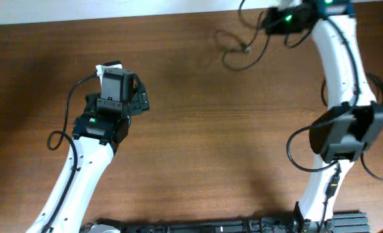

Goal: Untangle cables
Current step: 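Drag the last cable up and rightward with the right gripper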

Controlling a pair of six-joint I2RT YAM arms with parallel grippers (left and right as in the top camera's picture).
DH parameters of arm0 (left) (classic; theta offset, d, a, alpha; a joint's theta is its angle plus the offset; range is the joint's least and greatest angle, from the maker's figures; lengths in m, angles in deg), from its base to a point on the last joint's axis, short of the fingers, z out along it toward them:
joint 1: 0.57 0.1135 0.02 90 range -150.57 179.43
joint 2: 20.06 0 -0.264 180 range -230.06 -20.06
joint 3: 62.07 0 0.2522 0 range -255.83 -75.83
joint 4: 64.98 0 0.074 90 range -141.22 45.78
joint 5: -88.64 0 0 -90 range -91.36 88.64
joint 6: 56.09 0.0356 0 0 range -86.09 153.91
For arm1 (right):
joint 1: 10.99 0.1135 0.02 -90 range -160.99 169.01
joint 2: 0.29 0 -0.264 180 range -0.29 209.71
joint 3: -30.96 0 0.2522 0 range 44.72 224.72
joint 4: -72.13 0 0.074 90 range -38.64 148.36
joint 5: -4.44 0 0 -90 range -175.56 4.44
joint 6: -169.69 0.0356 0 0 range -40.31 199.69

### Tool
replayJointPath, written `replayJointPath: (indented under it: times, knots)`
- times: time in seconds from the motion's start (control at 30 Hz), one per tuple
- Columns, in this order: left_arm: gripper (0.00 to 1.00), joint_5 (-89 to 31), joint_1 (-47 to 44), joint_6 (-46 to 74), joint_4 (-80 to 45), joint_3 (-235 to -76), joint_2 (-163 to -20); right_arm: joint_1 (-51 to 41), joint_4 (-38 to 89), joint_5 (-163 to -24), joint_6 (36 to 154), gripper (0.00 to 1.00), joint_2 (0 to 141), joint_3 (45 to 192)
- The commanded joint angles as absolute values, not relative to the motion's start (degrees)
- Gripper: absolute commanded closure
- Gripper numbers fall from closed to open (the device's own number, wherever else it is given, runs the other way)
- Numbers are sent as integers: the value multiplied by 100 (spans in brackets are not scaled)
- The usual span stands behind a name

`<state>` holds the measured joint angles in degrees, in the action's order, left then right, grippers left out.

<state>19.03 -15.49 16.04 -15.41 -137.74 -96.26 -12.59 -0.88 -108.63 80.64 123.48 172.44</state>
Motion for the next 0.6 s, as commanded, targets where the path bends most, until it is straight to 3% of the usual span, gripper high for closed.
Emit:
replayJointPath:
  times: [0.0,0.27,0.57]
  knots:
    - [1,1900,-1519,1530,-1549,-13776,-9624,-1821,-66,-10892,8849,96,12308,17994]
    - [1,1900,-1519,1530,-1549,-13776,-9624,-3157,428,-10861,9269,96,12308,18169]
    - [1,1900,-1519,1530,-1549,-13776,-9624,-3908,721,-8767,9269,96,12310,18162]
